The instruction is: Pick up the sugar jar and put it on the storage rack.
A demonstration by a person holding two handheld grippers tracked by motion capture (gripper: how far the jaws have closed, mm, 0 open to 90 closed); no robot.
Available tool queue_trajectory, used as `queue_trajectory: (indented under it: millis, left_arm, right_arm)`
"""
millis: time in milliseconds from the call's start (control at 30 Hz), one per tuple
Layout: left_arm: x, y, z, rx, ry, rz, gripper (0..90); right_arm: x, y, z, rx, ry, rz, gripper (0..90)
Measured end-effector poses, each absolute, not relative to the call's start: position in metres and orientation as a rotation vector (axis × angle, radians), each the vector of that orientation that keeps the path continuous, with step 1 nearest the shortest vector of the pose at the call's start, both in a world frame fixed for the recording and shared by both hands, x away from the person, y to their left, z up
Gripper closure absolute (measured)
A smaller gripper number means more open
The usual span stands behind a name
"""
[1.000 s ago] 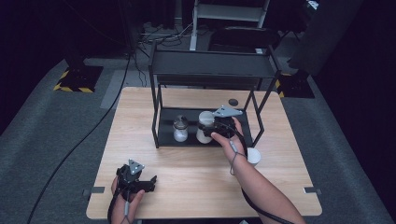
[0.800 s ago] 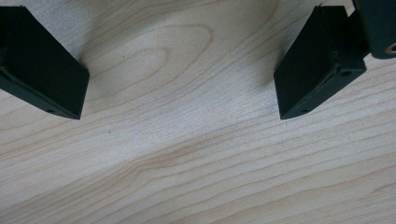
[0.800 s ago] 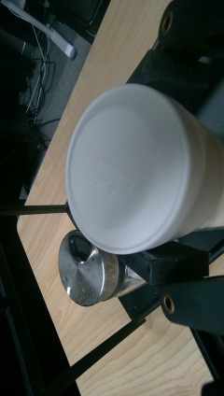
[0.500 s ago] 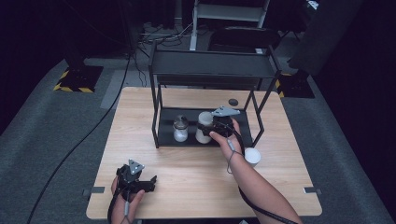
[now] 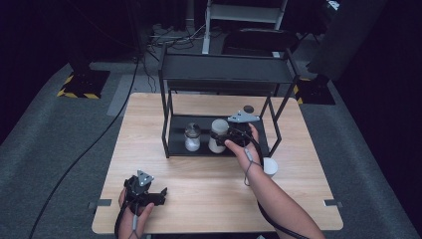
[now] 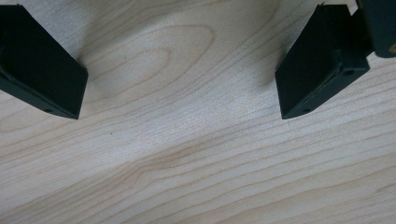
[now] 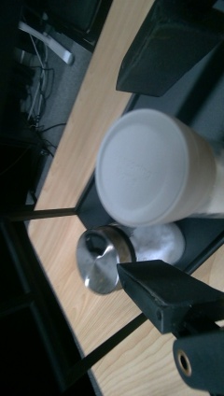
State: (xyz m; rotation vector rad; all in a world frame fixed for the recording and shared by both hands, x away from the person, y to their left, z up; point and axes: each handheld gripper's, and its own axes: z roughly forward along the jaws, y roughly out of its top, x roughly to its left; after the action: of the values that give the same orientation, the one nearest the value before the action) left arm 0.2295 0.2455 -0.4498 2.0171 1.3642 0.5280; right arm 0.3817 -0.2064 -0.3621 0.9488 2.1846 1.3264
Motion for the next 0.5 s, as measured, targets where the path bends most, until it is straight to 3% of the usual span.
queue_trajectory:
  millis: [500]
  left_arm:
    - [0.231,0.246,-0.449,2.029,1.357,0.523,0.3]
  right_arm:
    - [0.339,-0.241,-0.334,0.918,2.174,1.408,9.9]
